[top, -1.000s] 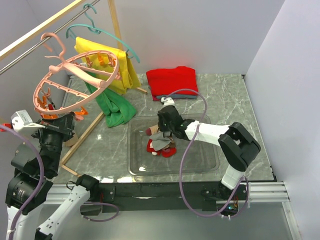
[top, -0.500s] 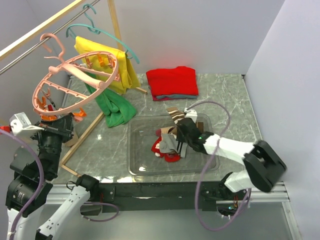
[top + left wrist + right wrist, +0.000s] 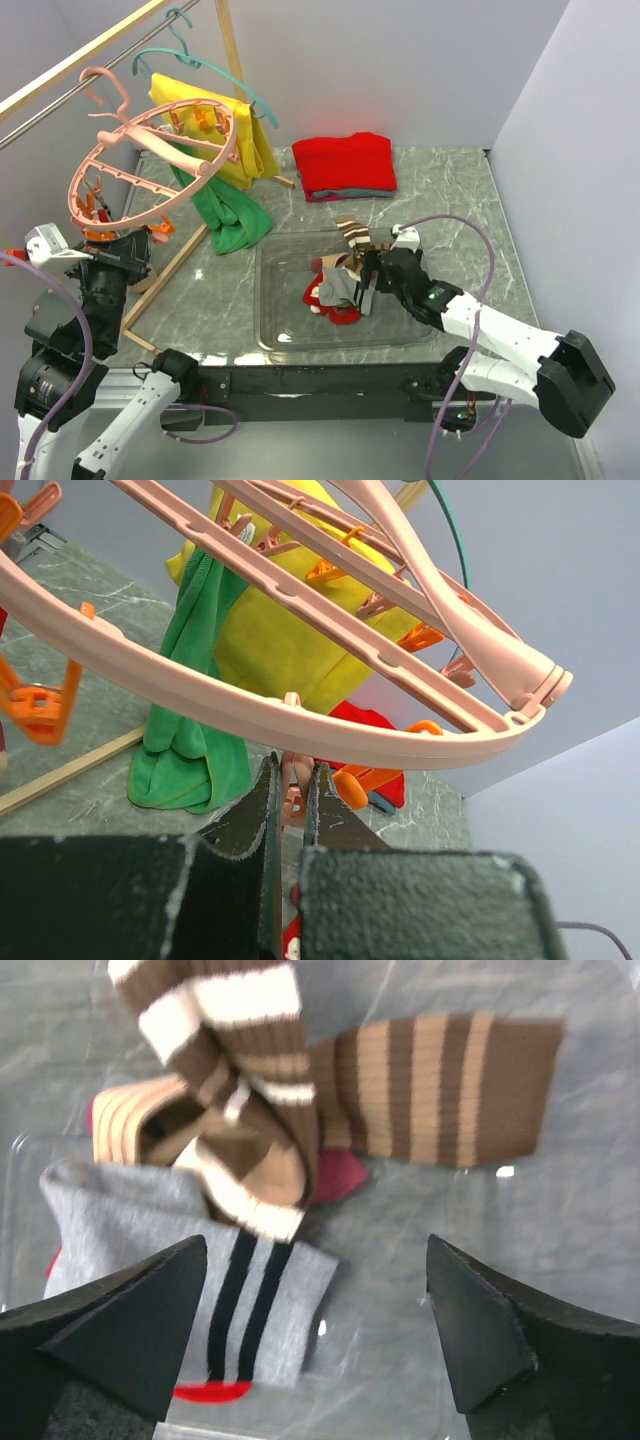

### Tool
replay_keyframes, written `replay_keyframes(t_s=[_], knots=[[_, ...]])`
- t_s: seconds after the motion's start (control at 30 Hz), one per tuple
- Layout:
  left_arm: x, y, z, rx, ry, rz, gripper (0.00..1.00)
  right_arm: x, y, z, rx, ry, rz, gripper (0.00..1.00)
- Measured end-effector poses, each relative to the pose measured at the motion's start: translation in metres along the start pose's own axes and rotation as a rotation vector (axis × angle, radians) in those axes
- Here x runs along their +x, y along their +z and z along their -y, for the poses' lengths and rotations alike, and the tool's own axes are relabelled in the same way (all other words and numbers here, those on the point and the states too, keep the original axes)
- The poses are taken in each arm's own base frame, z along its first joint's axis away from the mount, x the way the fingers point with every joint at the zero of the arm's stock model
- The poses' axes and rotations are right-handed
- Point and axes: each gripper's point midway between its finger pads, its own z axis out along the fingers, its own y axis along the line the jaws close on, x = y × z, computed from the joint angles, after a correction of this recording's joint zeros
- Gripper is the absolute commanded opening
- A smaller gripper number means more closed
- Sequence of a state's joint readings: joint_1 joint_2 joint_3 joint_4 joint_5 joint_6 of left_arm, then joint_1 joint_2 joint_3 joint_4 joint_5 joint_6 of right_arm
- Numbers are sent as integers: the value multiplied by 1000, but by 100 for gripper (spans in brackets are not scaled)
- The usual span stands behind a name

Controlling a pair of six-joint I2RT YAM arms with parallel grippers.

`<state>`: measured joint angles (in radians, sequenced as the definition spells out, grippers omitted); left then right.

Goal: Remove the socks clipped to the hanger

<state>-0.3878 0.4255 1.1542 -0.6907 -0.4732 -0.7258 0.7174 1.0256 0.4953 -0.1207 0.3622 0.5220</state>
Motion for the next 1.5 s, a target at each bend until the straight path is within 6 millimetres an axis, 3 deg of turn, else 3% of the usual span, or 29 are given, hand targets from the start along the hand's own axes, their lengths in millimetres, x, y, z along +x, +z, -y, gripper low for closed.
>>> replay_keyframes(t_s=[0.2,0.4,0.43,0.5,0.6,0.63,0.7,0.73,0.87,0.93,1.07,1.17,1.23,1.37,1.5], knots=[[1,0,1,5,-2,-3,3,-33,22,-5,44,-27,15,100],[1,-2,3,18,-16,-5,2,-44,59,-19,47,-37,-18,85],[1,-2,3,18,-19,-5,3,-41,63,-21,42,-41,-30,75],[1,-2,3,21,-23,-6,3,-35,70,-23,33,-54,-50,70],[1,-2,5,29,-27,-6,2,-29,75,-25,19,-68,-67,41],[1,-2,6,33,-28,-6,2,-30,75,-26,16,-72,-65,19],[0,-2,8,39,-31,-5,2,-32,75,-27,12,-73,-57,2],[0,-2,9,43,-32,-4,2,-32,75,-27,10,-83,-56,0],[-1,-2,13,59,-40,-3,2,-28,72,-32,12,-117,-54,0],[-1,-1,14,63,-41,-5,2,-20,62,-47,-12,-165,-61,0],[1,0,15,65,-40,-13,2,-3,22,-95,-144,-266,-56,0],[1,1,15,64,-40,-14,2,-1,-5,-117,-225,-283,-39,3],[1,1,15,64,-43,-14,2,-4,-19,-121,-254,-270,-25,14],[2,1,15,65,-43,-16,2,-2,-32,-111,-258,-251,-23,79],[3,2,19,78,-47,-23,2,-1,-33,-103,-237,-274,-24,94]])
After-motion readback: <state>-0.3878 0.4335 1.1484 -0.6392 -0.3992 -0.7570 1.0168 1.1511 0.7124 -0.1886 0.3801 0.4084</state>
